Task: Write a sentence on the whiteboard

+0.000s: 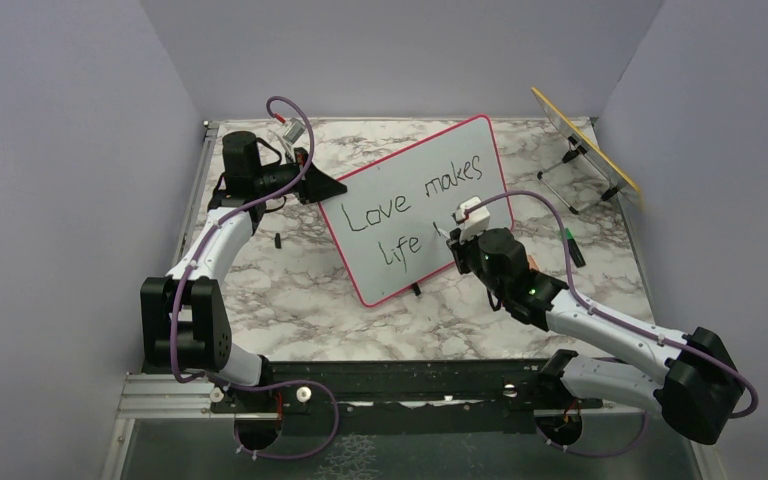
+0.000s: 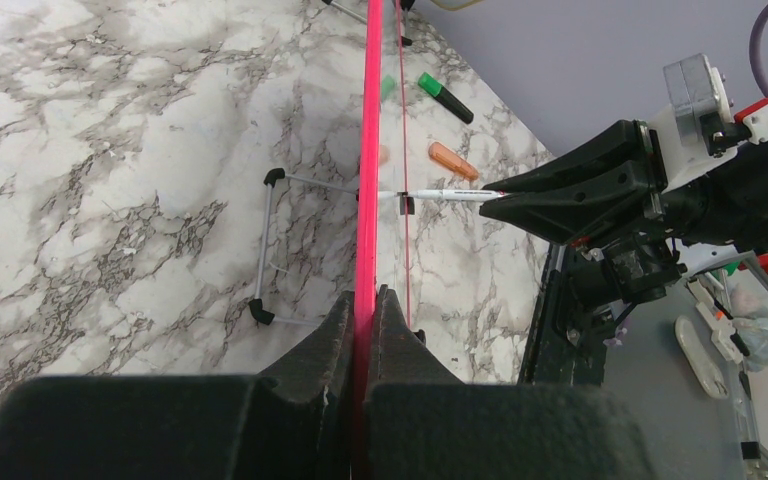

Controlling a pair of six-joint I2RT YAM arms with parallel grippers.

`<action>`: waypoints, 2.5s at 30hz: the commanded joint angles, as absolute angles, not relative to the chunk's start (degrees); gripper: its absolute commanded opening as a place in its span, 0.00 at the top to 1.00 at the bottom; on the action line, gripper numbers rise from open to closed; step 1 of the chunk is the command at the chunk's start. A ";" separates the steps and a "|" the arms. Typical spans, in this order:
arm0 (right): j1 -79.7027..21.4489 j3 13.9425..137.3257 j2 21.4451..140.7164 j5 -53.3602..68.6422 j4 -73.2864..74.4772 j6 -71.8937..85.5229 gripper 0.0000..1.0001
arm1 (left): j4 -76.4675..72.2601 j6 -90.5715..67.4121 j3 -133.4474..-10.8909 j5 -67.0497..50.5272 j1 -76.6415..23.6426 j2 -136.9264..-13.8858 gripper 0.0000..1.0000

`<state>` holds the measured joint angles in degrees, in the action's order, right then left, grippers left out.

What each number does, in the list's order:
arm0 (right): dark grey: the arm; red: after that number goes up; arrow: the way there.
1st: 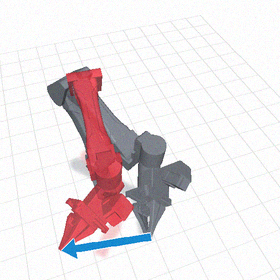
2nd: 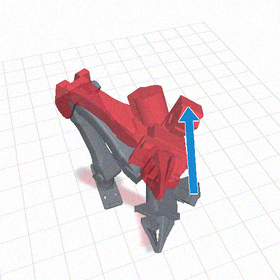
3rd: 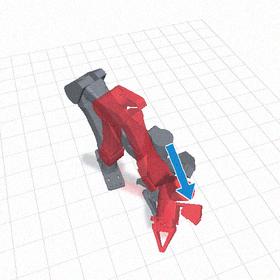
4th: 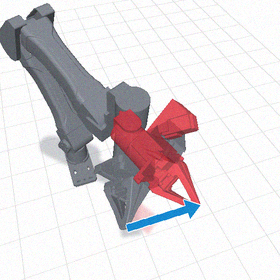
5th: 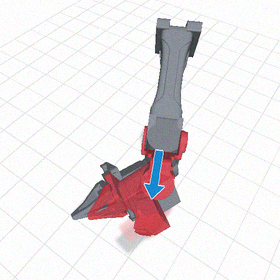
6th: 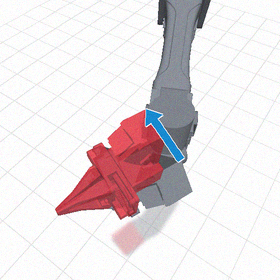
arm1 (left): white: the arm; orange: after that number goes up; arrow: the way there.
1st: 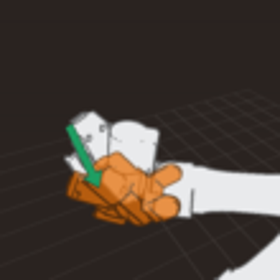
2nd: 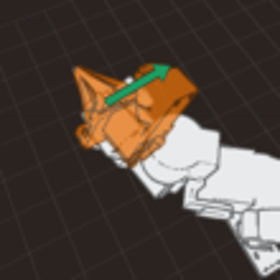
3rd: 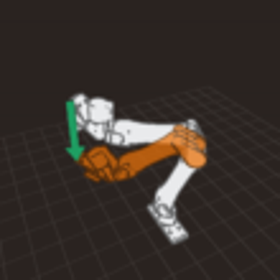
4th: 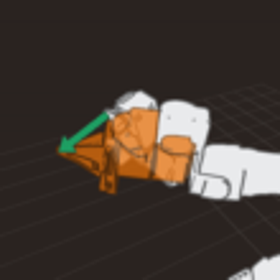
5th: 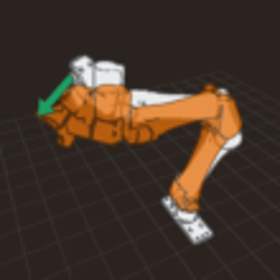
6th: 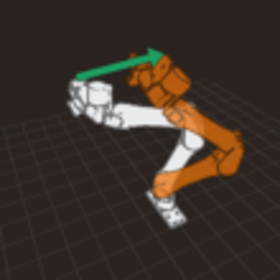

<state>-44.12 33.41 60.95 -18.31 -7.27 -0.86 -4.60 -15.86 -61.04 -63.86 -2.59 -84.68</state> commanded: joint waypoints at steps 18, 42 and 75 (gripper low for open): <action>-42.60 33.82 62.24 -20.34 -12.60 -0.30 0.99 | -0.09 -11.80 -59.68 -59.42 -2.77 -87.23 1.00; -41.89 33.56 58.03 -20.89 -9.77 1.17 0.99 | -0.09 -11.91 -59.67 -59.17 -2.75 -87.11 1.00; -39.81 32.39 57.66 -17.95 -8.25 2.54 0.99 | -0.09 -11.87 -59.68 -59.18 -2.69 -87.11 1.00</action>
<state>-40.10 33.21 59.75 -18.22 -9.85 1.58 -4.60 -15.88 -61.06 -63.86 -2.59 -84.71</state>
